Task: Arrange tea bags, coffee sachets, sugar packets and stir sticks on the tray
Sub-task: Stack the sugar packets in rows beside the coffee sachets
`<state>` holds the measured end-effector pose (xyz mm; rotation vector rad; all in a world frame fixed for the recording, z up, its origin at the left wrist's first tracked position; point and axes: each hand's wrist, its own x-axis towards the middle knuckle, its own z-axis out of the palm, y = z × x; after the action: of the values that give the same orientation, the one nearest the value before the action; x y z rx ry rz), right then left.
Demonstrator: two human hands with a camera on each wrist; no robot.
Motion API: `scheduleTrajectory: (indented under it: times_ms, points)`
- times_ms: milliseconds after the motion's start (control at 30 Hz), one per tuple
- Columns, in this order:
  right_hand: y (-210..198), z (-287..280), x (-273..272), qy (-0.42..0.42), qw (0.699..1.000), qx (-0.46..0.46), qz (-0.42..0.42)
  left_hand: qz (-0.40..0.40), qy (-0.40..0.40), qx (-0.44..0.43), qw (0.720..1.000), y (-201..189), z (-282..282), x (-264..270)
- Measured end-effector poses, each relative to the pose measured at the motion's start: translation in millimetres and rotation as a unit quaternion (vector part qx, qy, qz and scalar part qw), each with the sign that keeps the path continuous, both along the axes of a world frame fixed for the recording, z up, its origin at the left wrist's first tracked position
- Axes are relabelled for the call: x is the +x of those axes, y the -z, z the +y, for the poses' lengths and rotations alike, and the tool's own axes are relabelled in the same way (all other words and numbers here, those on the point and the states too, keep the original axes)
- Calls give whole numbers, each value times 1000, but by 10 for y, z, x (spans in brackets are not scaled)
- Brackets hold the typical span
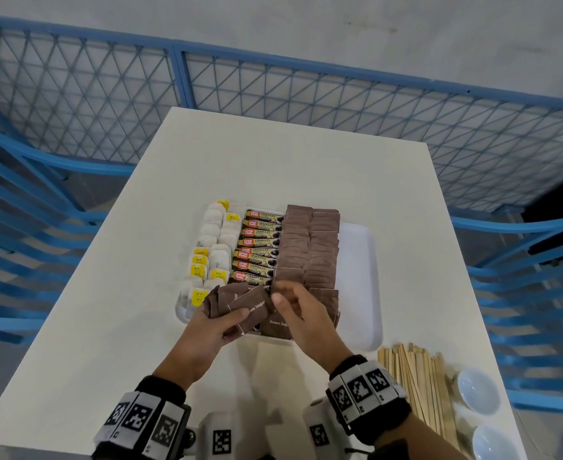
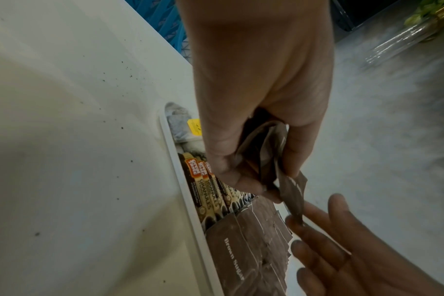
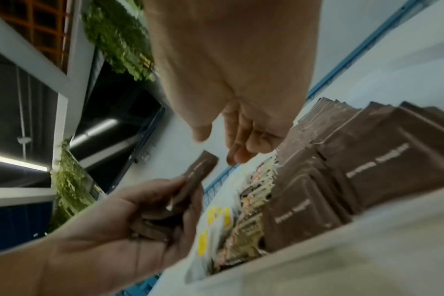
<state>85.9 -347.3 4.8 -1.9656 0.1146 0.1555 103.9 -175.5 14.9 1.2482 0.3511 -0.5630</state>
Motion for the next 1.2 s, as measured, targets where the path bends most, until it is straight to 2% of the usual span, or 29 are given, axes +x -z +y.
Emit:
scheduleTrajectory:
  times_ms: [100, 233, 500, 700, 900, 1200]
  points:
    - [-51, 12, 20, -37, 999, 15, 23, 0, 9, 14, 1000, 10, -25, 5]
    - [-28, -44, 14, -40, 998, 30, 35, -2, 12, 24, 1000, 15, -61, 8]
    - [58, -422, -82, 26, 994, 63, 89, 19, -21, -13, 1000, 15, -54, 42]
    - [201, -763, -224, 92, 989, -39, 108, 30, -47, -51, 997, 4, -65, 75]
    - [273, -783, -361, 48, 981, -147, 120, 23, -41, -18, 999, 32, -83, 87]
    - [360, -696, -303, 58, 975, -189, 98, 1, -4, 12, 1000, 41, -111, 66]
